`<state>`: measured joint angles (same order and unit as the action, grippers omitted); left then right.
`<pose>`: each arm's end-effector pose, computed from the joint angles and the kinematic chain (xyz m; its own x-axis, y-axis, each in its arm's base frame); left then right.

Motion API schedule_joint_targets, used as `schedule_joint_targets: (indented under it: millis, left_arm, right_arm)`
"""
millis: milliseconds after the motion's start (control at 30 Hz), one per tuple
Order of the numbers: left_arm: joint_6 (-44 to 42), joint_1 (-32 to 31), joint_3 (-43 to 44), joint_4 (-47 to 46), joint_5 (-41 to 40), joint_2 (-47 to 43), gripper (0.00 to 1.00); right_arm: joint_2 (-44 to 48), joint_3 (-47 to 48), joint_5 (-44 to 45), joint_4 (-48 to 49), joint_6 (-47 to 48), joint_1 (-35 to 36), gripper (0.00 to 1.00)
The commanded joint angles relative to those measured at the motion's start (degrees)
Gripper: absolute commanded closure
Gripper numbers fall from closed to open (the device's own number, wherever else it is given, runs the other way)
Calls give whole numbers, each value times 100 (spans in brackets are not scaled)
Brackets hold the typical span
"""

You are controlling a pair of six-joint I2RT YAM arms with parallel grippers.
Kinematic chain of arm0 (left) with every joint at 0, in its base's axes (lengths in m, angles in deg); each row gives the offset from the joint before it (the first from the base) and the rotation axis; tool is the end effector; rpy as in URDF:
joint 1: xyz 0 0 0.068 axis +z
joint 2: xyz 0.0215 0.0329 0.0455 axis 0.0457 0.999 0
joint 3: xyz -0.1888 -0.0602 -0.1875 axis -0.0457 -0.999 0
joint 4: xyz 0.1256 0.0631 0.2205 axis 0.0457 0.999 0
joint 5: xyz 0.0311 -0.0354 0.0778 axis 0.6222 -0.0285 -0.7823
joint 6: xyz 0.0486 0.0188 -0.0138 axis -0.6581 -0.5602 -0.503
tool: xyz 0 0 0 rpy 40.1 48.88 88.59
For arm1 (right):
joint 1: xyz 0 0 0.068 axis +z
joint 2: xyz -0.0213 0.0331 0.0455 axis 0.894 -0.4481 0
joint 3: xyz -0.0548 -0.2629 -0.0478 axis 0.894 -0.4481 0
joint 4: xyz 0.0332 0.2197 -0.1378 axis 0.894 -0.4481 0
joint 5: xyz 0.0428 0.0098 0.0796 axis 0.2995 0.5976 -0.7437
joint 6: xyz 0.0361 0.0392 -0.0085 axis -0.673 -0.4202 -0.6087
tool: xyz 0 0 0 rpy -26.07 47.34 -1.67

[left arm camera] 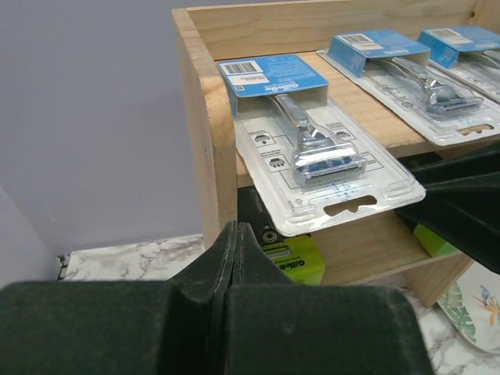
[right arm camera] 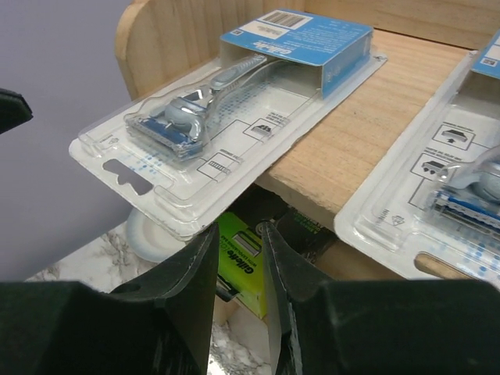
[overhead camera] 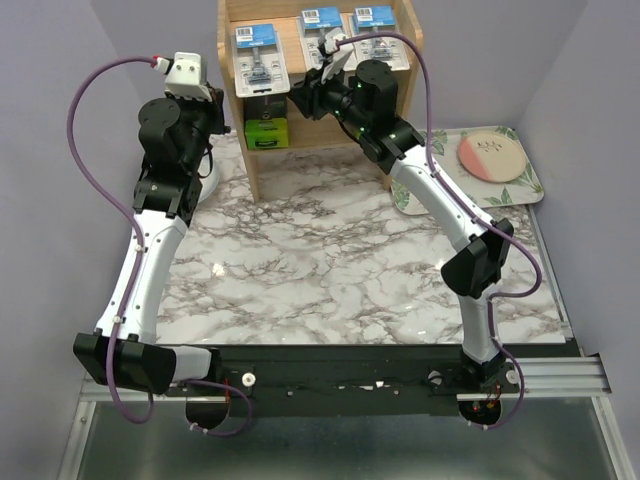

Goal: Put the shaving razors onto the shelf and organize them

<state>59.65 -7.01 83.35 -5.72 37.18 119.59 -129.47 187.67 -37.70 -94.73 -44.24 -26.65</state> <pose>0.2823 -0.0486 0.4883 0.1202 -0.1114 -0.9865 0.1966 0.9767 -0.0864 0.3837 0.2964 0.4615 0.0515 0.0767 -0.9957 -0.7672 0.6413 0.0097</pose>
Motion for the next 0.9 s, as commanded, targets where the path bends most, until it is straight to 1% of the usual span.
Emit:
schedule_joint_targets:
  millis: [0, 33, 67, 167, 233, 300, 433, 467, 567, 600, 667, 700, 733, 767, 800, 867]
  left_arm:
    - [232, 93, 1, 51, 774, -85, 98]
    - [328, 93, -26, 25, 845, -102, 94]
    - [399, 93, -44, -54, 1019, -111, 80]
    - [557, 93, 9, -221, 1267, -102, 59]
    - [575, 84, 193, -178, 1294, 20, 57]
    - [575, 66, 360, -11, 980, 117, 60]
    - [408, 66, 325, 60, 889, 21, 61]
    - [417, 66, 334, 138, 898, -14, 58]
    - [382, 66, 282, 253, 1144, -111, 52]
    - [312, 66, 186, 262, 1301, -198, 51]
    - [-81, 49, 80, 314, 1704, -260, 50]
    - [-232, 40, 18, 367, 1785, -287, 52]
    - [-355, 49, 0, 428, 1855, -287, 57]
    - [-478, 40, -9, 559, 1978, -296, 71]
    - [-819, 40, -52, 578, 2049, -296, 80]
    - [-1050, 40, -96, 622, 2216, -305, 100]
  right_arm:
    - [145, -38, -192, 38, -127, 203, 63]
    - [127, -29, -193, 55, -145, 229, 63]
    - [118, -11, -184, 81, -154, 255, 63]
    - [83, -2, -175, 178, -162, 308, 63]
    - [74, -11, -149, 213, -162, 335, 62]
    - [100, -37, -79, 144, -171, 343, 62]
    - [162, -134, 44, -59, 92, 335, 61]
    - [188, -143, 79, -94, 119, 335, 61]
    - [206, -143, 124, -191, 119, 317, 60]
    - [197, -143, 115, -226, 119, 308, 60]
    - [224, -134, 97, -279, 119, 282, 60]
    - [224, -143, 89, -331, 119, 282, 60]
    - [241, -152, 80, -340, 284, 265, 60]
    - [294, -187, 80, -349, 303, 264, 59]
    - [329, -274, 88, -340, 338, 256, 59]
    - [434, -380, 106, -340, 400, 238, 59]
